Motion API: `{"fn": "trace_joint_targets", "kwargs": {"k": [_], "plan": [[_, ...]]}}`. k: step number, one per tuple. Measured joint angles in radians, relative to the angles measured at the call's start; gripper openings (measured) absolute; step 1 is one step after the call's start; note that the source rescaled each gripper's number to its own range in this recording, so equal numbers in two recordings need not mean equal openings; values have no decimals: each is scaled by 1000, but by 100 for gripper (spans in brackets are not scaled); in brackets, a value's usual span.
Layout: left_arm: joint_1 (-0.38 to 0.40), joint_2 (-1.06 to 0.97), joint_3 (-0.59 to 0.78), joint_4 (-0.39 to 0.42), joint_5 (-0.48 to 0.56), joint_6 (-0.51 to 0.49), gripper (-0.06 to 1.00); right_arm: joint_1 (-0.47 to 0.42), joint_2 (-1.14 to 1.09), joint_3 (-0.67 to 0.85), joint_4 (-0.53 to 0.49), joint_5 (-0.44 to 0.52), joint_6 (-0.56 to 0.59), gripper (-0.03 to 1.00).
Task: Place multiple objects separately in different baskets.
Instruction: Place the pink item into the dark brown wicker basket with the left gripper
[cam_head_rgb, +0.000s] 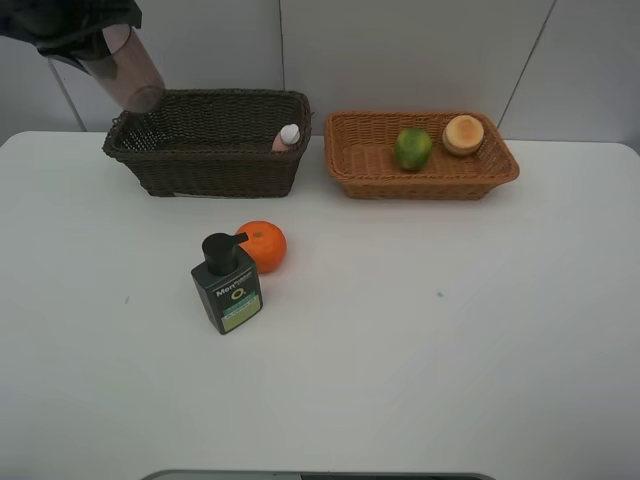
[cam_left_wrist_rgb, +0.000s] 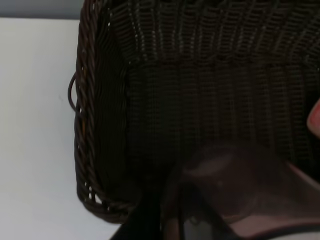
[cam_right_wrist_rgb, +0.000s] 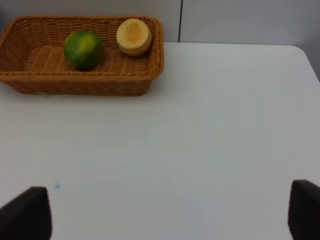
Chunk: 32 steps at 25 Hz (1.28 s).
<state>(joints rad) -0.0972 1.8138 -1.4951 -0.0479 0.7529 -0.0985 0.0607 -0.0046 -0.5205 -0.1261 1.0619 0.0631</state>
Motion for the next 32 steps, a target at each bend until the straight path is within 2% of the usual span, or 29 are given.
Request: {"fn": "trace_joint_targets", "kwargs": {"k": [15, 30, 32], "plan": [[-1, 209, -13, 13, -245, 1, 0, 0, 0, 0, 0, 0, 0, 100], [-1, 292, -13, 12, -248, 8, 0, 0, 0, 0, 0, 0, 0, 100], [-1, 292, -13, 11, -244, 14, 5, 0, 0, 0, 0, 0, 0, 100]]}}
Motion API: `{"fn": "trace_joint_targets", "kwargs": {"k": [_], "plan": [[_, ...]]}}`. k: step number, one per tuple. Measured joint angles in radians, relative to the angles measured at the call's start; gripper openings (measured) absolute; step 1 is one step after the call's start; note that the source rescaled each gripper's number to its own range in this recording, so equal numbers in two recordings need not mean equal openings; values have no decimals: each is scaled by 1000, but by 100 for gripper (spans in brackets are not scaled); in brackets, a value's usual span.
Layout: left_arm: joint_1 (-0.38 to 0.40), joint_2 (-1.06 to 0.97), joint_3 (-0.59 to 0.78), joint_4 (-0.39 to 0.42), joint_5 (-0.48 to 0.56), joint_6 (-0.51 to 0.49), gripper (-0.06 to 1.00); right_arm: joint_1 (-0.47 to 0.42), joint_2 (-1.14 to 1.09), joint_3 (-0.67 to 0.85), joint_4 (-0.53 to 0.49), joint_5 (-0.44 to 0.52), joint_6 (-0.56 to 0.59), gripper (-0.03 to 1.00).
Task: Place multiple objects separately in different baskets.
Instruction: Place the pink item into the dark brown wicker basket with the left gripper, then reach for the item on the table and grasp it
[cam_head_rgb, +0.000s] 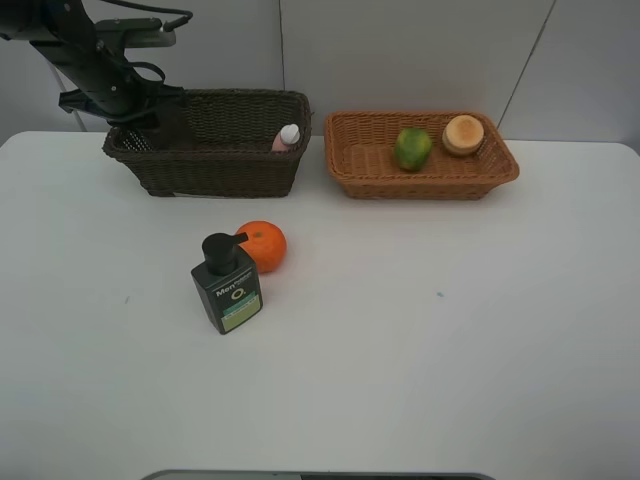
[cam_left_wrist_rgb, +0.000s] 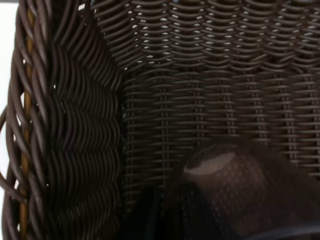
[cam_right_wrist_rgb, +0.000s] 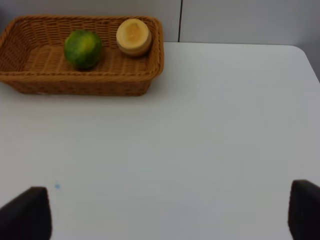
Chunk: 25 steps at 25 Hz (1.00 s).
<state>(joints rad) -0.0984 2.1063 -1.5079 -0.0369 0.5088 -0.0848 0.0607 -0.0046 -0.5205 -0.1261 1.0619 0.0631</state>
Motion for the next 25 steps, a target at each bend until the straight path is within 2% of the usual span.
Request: {"fn": "trace_joint_targets", "kwargs": {"k": [1, 2, 6, 7, 8, 11, 15, 20, 25], "plan": [[0, 0, 0, -4, 1, 2, 11, 0, 0, 0, 0, 0, 0, 100], [0, 0, 0, -5, 4, 5, 22, 0, 0, 0, 0, 0, 0, 100], [-12, -5, 0, -7, 6, 12, 81, 0, 0, 0, 0, 0, 0, 100], [-13, -5, 0, -7, 6, 12, 90, 0, 0, 0, 0, 0, 0, 100], [-13, -7, 0, -7, 6, 12, 94, 0, 0, 0, 0, 0, 0, 100], [-13, -23, 0, -7, 7, 12, 99, 0, 0, 0, 0, 0, 0, 100], [-13, -66, 0, -7, 22, 12, 100, 0, 0, 0, 0, 0, 0, 100], [-23, -154, 0, -7, 118, 12, 100, 0, 0, 0, 0, 0, 0, 100], [-84, -258, 0, -7, 231, 36, 100, 0, 0, 0, 0, 0, 0, 100]]}}
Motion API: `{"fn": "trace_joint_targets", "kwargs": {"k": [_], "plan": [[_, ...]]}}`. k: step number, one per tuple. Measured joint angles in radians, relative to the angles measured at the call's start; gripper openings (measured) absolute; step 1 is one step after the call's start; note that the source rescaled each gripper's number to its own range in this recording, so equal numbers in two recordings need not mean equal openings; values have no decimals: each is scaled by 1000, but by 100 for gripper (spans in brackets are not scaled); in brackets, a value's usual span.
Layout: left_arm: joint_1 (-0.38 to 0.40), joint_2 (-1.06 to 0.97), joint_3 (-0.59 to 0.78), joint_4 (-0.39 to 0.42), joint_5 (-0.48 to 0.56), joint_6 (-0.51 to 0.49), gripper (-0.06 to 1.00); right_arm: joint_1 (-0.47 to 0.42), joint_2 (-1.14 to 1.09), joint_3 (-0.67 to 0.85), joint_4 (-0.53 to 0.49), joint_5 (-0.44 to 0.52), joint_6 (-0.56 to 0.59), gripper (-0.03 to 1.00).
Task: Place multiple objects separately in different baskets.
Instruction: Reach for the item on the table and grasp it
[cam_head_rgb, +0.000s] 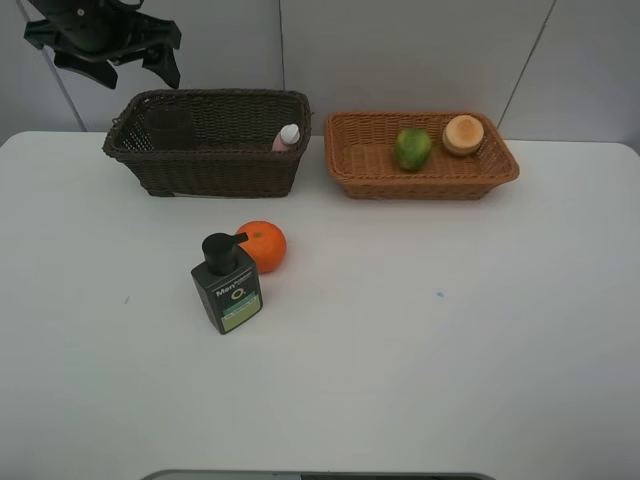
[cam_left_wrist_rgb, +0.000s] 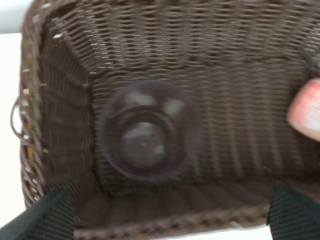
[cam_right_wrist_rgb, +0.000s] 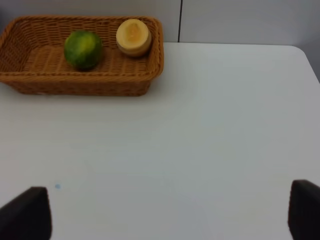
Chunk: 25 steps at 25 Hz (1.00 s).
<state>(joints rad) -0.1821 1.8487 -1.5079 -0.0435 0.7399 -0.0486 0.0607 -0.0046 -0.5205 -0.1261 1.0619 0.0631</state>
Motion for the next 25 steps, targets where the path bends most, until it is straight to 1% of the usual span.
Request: {"fn": "trace_joint_targets", "kwargs": {"k": [4, 9, 14, 19, 22, 25], "plan": [[-68, -57, 0, 0, 110, 37, 100, 0, 0, 0, 0, 0, 0, 100], [-179, -87, 14, -2, 245, 89, 100, 0, 0, 0, 0, 0, 0, 100], [-269, -166, 126, -9, 263, 160, 100, -1, 0, 0, 0, 0, 0, 100], [-325, -257, 267, -11, 268, 233, 100, -1, 0, 0, 0, 0, 0, 100], [-361, -289, 324, -11, 269, 296, 100, -1, 0, 0, 0, 0, 0, 100], [-402, -297, 349, -11, 261, 344, 100, -1, 0, 0, 0, 0, 0, 100]]}}
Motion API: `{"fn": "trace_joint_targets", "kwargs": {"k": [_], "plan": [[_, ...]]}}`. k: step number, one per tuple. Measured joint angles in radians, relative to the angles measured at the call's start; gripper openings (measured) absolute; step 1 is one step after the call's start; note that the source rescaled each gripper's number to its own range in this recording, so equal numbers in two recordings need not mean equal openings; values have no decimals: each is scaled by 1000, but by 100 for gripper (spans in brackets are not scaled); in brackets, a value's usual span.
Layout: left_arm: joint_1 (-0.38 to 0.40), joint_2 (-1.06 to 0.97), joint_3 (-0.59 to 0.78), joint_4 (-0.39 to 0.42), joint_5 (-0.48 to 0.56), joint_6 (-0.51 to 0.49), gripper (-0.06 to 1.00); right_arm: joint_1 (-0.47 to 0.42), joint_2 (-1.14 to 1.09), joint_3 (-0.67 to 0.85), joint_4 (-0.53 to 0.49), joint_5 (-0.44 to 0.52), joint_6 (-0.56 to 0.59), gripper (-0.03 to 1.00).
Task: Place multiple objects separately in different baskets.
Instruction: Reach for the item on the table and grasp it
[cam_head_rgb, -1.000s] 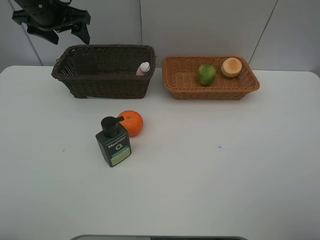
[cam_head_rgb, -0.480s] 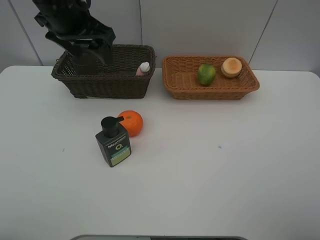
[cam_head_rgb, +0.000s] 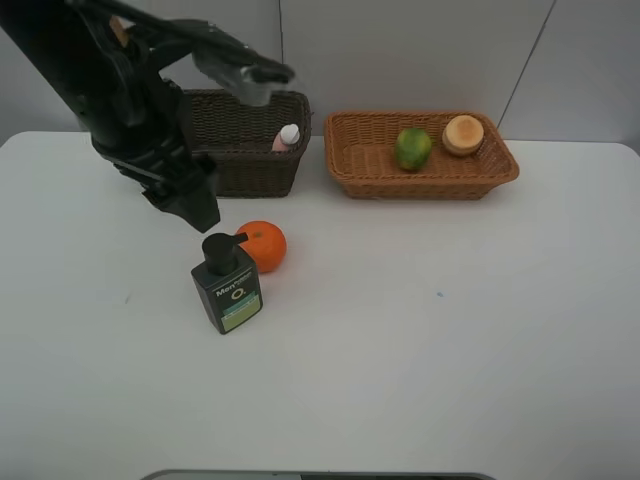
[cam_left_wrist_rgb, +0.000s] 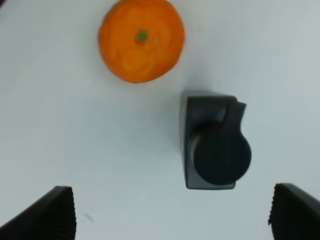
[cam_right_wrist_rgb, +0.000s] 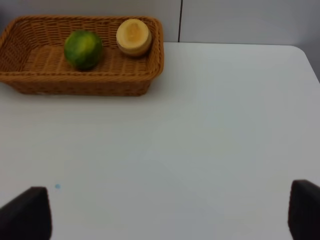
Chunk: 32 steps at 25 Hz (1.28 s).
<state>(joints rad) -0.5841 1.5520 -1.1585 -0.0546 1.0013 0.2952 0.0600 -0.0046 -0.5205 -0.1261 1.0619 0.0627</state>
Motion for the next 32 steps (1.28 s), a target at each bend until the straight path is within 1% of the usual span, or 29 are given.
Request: {"fn": "trace_joint_targets", "kwargs": {"k": [5, 8, 13, 18, 21, 24, 29, 32], "plan": [[-37, 2, 2, -20, -44, 13, 100, 0, 0, 0, 0, 0, 0, 100], [-62, 18, 3, -22, -49, 16, 100, 0, 0, 0, 0, 0, 0, 100], [-106, 52, 19, -27, -93, 16, 100, 0, 0, 0, 0, 0, 0, 100], [-107, 122, 23, -33, -100, -2, 100, 0, 0, 0, 0, 0, 0, 100], [-107, 149, 31, -33, -135, -40, 100, 0, 0, 0, 0, 0, 0, 100], [-107, 155, 55, -33, -160, -64, 100, 0, 0, 0, 0, 0, 0, 100], [-104, 162, 125, -33, -211, -74, 100, 0, 0, 0, 0, 0, 0, 100], [-103, 183, 142, -34, -231, -74, 100, 0, 0, 0, 0, 0, 0, 100]]}}
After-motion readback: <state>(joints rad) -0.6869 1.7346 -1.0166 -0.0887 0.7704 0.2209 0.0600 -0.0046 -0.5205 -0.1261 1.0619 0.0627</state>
